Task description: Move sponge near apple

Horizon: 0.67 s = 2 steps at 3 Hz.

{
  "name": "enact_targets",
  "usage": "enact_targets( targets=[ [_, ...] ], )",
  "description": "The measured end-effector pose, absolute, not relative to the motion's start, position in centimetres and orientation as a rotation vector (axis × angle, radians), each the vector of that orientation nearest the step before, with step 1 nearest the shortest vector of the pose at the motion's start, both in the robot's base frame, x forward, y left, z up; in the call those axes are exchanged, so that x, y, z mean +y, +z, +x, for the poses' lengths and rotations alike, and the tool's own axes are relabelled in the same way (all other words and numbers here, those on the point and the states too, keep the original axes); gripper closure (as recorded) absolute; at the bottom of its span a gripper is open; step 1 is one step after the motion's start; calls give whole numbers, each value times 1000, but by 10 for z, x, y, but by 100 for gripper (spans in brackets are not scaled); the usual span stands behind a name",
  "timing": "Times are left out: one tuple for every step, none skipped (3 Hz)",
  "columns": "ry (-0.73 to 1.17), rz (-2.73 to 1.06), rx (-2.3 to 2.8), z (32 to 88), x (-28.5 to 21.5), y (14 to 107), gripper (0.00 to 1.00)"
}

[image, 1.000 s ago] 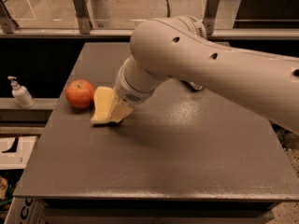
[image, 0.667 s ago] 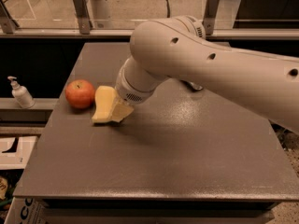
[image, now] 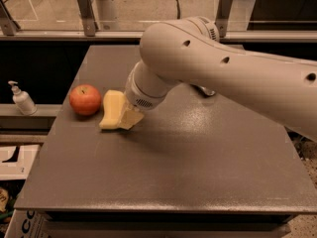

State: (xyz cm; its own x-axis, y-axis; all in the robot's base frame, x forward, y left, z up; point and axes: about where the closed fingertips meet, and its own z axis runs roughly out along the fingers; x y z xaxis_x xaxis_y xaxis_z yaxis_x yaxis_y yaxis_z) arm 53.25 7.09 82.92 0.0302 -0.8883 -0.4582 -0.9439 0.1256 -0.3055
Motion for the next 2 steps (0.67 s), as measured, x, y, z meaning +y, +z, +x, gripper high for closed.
enact_targets(
  targets=[
    [131,-1765,1860,533,71,830,36],
    [131,-1765,1860,532,71,830,13]
  ],
)
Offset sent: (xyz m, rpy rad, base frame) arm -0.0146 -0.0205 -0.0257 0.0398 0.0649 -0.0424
